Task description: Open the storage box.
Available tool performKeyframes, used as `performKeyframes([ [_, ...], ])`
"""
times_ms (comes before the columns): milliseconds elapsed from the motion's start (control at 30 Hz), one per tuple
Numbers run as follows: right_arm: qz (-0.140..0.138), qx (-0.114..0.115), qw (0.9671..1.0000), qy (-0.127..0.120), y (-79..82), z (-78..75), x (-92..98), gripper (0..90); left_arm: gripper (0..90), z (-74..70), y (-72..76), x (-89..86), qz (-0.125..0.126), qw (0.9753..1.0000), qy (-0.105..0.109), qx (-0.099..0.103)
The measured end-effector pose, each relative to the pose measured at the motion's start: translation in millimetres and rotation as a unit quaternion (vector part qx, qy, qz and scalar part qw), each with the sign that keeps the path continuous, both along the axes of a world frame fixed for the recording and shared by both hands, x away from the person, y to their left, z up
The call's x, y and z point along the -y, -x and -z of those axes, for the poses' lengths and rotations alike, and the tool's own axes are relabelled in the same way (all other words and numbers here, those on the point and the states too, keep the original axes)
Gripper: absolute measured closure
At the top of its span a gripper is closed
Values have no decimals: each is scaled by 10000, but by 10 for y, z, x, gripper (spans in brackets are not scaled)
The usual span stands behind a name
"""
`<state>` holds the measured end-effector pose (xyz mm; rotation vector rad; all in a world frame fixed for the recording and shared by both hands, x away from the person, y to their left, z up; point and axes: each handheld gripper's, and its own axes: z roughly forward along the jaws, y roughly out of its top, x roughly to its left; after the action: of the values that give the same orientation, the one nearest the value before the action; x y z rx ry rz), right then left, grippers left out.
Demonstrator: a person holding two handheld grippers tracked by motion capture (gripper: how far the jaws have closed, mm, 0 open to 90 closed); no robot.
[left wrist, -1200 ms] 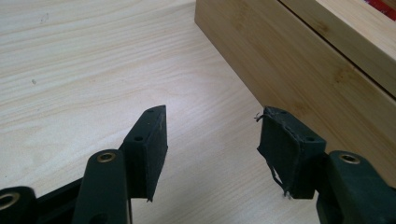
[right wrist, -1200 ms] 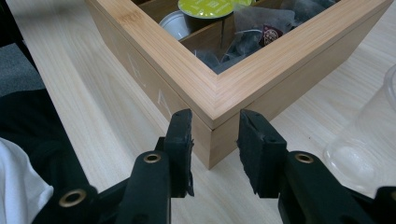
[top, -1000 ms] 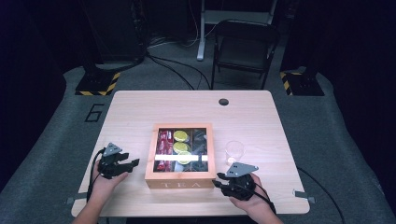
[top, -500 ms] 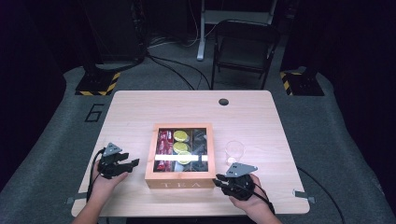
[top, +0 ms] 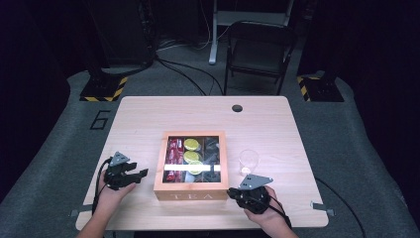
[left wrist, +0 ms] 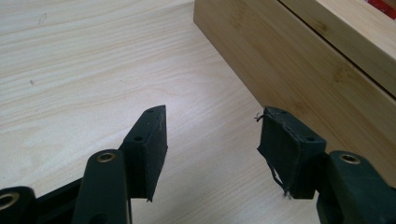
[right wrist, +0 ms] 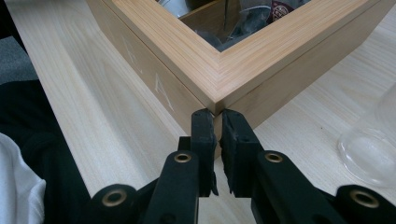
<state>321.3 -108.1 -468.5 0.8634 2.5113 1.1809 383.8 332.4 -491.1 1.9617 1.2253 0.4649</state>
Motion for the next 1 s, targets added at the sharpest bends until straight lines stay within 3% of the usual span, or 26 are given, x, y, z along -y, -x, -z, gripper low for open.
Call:
performKeyframes([
  [467, 10, 44, 10000, 58, -15, -51, -20, 838, 413, -1, -3, -3, 9, 10000, -14, -5],
  [1000, 82, 18, 9999, -141, -27, -230, -10, 830, 421, -47, 39, 23, 143, 9999, 38, 32],
])
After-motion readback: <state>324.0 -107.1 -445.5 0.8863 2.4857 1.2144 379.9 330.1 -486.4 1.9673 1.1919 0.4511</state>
